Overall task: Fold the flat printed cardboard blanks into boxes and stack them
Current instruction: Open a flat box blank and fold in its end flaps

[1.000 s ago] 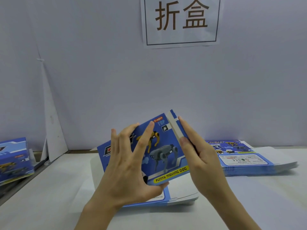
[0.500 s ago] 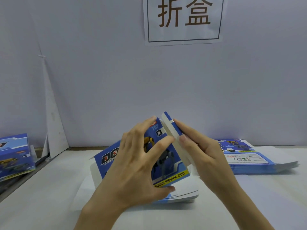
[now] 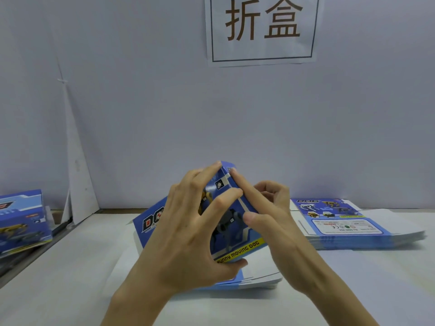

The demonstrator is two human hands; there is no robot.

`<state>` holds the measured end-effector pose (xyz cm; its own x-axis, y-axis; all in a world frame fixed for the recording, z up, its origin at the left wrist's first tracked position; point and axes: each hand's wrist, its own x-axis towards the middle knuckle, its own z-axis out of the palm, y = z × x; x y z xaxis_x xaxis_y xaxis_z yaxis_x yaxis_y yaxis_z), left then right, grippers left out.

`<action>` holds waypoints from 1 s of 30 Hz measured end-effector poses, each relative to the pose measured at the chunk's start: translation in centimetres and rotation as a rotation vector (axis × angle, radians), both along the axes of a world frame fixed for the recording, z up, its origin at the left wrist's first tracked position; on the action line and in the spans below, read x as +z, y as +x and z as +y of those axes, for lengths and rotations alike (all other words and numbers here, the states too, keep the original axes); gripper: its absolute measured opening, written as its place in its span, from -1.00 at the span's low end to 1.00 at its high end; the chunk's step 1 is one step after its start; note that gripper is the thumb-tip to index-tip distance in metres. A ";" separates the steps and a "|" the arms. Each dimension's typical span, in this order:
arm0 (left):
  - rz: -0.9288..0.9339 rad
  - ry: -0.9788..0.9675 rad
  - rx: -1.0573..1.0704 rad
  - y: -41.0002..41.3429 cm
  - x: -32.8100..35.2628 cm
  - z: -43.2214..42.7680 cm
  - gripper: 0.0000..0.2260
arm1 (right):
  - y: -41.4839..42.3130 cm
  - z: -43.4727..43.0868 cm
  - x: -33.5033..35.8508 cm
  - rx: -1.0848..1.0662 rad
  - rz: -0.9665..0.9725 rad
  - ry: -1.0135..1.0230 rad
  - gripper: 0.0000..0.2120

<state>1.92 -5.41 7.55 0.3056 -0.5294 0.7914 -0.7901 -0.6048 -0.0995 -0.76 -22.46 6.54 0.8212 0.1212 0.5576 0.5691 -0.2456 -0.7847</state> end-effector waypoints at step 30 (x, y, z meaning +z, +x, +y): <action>1.030 -1.101 -0.738 0.1 -1.0 -1.0 -0.88 | -0.4 -0.7 0.5 0.037 -0.211 0.428 -0.72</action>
<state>2.03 -6.39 6.57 0.8526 -0.1540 0.4993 -0.3791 0.4755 0.7939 -1.20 -23.14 7.03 0.6840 -0.1285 0.7181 0.7293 0.0982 -0.6771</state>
